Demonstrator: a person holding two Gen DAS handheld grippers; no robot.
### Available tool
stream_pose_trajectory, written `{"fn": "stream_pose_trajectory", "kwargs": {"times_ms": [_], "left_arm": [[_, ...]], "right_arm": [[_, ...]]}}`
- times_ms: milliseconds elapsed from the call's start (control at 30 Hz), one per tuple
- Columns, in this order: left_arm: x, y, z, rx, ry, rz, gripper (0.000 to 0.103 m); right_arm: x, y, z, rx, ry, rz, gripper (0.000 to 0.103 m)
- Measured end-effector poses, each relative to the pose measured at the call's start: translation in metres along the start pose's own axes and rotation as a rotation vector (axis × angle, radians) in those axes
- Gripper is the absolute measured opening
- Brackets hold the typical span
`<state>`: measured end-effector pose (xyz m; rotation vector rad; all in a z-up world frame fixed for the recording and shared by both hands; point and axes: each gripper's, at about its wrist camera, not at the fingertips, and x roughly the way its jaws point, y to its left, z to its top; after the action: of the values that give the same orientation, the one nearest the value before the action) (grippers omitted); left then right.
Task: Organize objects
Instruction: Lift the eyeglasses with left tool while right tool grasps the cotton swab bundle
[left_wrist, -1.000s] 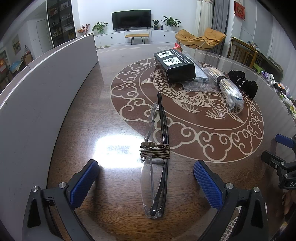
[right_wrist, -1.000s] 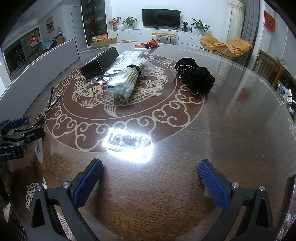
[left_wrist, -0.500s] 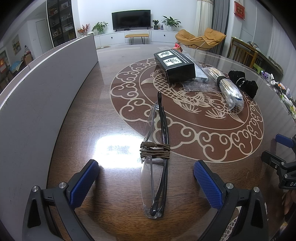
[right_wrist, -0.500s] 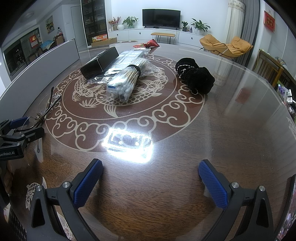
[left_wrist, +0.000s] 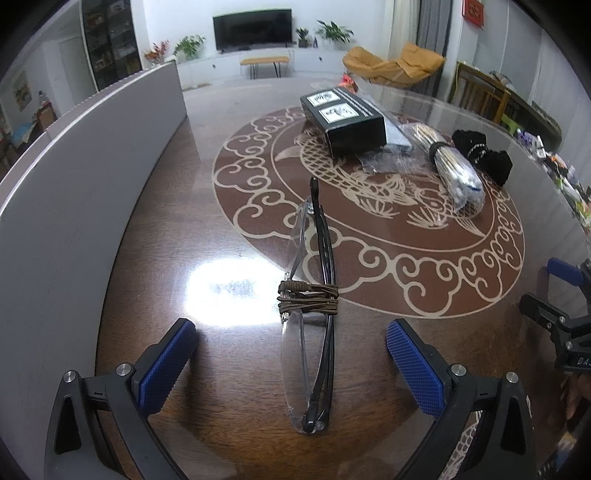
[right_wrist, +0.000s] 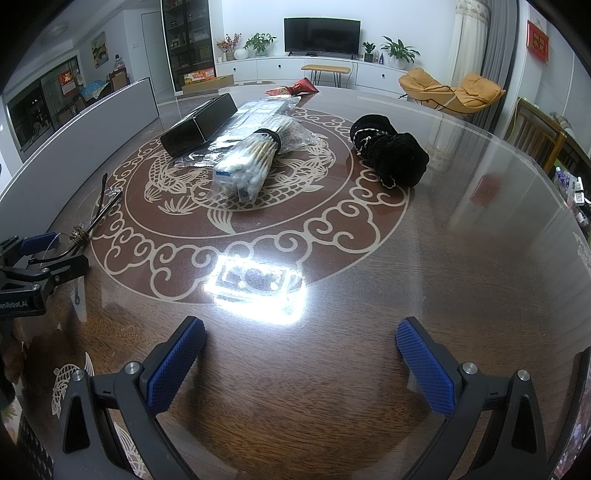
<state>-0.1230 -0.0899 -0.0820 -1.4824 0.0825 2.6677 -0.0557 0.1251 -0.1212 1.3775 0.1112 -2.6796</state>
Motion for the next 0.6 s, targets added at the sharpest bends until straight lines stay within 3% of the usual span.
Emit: {"fn": "stream_pose_trajectory", "kwargs": {"times_ms": [33,67,100,167,200,300,400,467,500,533,600], "left_arm": [[-0.001,0.000,0.000,0.002,-0.006,0.001,0.098],[-0.003,0.000,0.000,0.004,-0.021,-0.001,0.080],[-0.006,0.000,0.001,0.010,-0.041,-0.005,0.071],[-0.009,0.001,0.004,0.019,-0.058,-0.009,0.036],[-0.009,0.001,0.005,0.021,-0.061,-0.013,0.029],[-0.009,0.005,0.006,0.011,-0.061,-0.026,0.028],[-0.013,0.009,-0.001,-0.009,-0.067,-0.048,0.028],[-0.017,0.011,-0.007,-0.022,-0.074,-0.061,0.027],[-0.019,0.013,-0.011,-0.030,-0.078,-0.071,0.027],[-0.021,0.014,-0.013,-0.036,-0.082,-0.080,0.027],[-0.028,0.017,-0.019,-0.051,-0.100,-0.103,0.027]], "right_arm": [[0.001,0.000,0.001,-0.006,0.006,0.008,0.103],[0.002,-0.002,0.005,-0.014,0.033,0.027,0.103],[0.003,-0.006,0.013,0.009,0.068,0.059,0.103],[0.001,-0.014,0.034,0.083,0.086,0.127,0.101],[-0.002,-0.013,0.048,0.093,0.063,0.133,0.100],[0.001,0.000,0.105,0.078,0.024,0.157,0.100],[0.047,0.014,0.149,0.080,0.144,0.148,0.093],[0.082,0.020,0.159,0.088,0.243,0.124,0.065],[0.089,0.021,0.158,0.091,0.260,0.128,0.041],[0.088,0.021,0.155,0.089,0.251,0.128,0.033],[0.075,0.017,0.146,0.083,0.213,0.145,0.030]]}}
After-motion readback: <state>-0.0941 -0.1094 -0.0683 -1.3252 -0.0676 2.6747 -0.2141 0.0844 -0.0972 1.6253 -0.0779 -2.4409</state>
